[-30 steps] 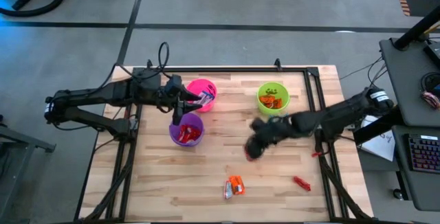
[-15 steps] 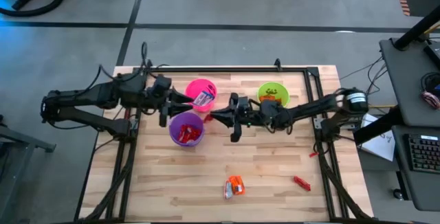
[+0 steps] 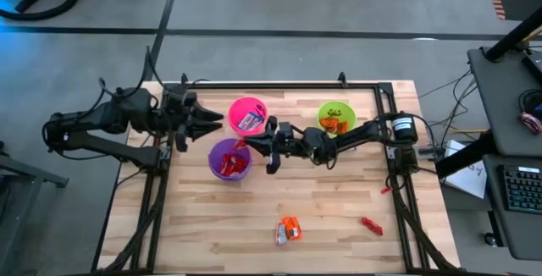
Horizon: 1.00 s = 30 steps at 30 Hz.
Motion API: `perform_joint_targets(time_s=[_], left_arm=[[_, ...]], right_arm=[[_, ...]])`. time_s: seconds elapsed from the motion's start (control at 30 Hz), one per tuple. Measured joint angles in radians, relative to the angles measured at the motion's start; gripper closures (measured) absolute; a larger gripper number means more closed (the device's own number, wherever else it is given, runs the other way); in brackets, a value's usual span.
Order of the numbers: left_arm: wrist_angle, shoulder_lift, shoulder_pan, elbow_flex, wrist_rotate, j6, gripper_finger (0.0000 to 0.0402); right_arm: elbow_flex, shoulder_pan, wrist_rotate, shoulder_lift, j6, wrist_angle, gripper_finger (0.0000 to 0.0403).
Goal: Sort candy
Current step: Put the red chocolate into the purple bucket, then put the white chocolate into the pink
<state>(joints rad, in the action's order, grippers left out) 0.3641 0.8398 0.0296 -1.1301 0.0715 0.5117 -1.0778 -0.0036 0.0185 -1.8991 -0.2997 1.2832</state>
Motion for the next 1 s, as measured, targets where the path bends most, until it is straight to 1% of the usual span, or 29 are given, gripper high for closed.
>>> perform_joint_targets(time_s=[0.13,0.23,0.4,0.67,0.77,1.0], left_arm=[[-0.001,-0.008,0.0,0.0,0.001,-0.003,0.0248],[0.003,-0.009,0.0,0.0,0.001,-0.004,0.0248],[0.013,-0.009,0.0,0.0,0.001,-0.005,0.0248],[0.028,-0.009,0.0,0.0,0.001,-0.013,0.0248],[0.028,-0.007,0.0,0.0,0.001,-0.02,0.0248],[0.028,-0.006,0.0,0.0,0.001,-0.029,0.0248]], right_arm=[[-0.054,0.001,0.0,-0.043,0.006,-0.034,0.039],[-0.09,0.001,0.0,-0.068,0.009,-0.112,0.039],[-0.13,0.001,0.0,-0.072,0.024,-0.259,0.039],[-0.156,0.001,0.015,-0.071,0.01,-0.409,0.0389],[-0.173,0.001,0.021,-0.071,0.005,-0.489,0.0374],[-0.233,0.001,0.035,-0.071,0.013,-0.619,0.0308]])
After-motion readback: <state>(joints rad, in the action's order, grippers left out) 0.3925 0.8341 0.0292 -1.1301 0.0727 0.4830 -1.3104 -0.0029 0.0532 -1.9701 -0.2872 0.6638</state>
